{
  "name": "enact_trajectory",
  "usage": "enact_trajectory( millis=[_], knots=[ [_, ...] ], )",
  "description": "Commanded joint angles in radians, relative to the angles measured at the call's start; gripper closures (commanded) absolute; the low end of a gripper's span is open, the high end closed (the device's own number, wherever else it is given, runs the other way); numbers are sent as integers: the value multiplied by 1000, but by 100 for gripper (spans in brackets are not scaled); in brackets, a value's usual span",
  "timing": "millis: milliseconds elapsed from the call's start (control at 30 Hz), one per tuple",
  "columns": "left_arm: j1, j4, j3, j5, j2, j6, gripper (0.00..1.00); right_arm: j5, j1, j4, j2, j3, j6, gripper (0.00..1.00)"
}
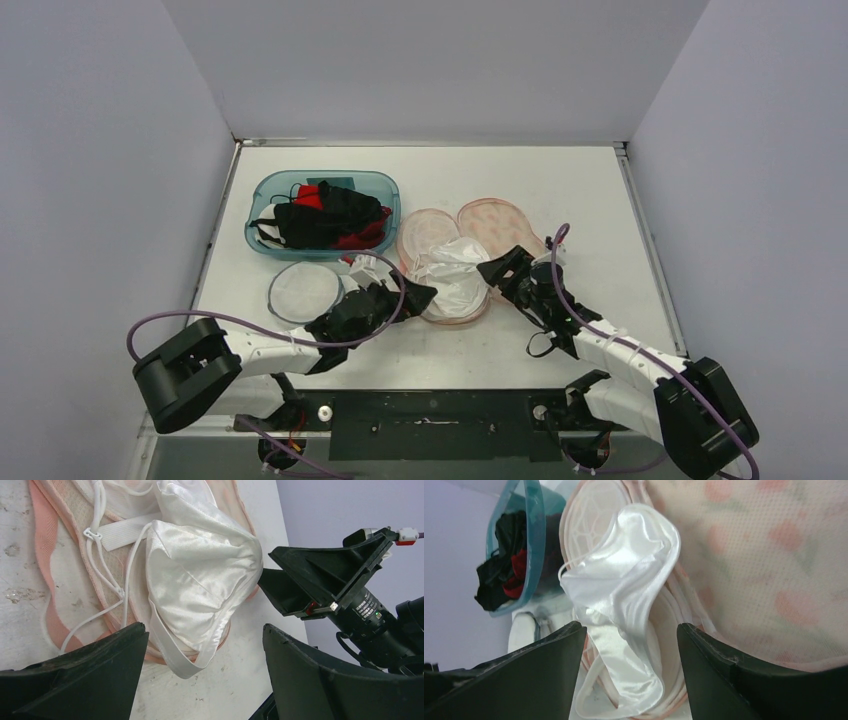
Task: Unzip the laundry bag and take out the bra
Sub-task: Adjust the bra in the laundry bag.
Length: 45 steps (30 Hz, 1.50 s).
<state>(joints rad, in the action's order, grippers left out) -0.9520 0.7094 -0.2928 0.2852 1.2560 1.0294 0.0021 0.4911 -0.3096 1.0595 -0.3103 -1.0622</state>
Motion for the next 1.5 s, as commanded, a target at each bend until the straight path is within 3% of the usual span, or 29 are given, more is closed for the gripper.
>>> enact_trajectory(
  millis=[0,233,467,733,1167,1467],
  knots=[
    [14,109,-35,-59,22,14,18,-134,12,35,-9,-2,87,32],
    [14,87,-3,-60,-24,11,18,-148,86,11,48,-8,91,34],
    [7,3,35,-49,-123,7,18,-161,112,-47,167,-44,42,64],
    [5,-15,94,-54,-238,61,18,-185,112,-295,125,18,-128,94],
    [4,60,106,-109,-224,186,18,-191,114,-629,121,136,-388,95],
    [-37,104,98,-129,-161,387,18,-134,135,-695,106,166,-399,95]
  ],
)
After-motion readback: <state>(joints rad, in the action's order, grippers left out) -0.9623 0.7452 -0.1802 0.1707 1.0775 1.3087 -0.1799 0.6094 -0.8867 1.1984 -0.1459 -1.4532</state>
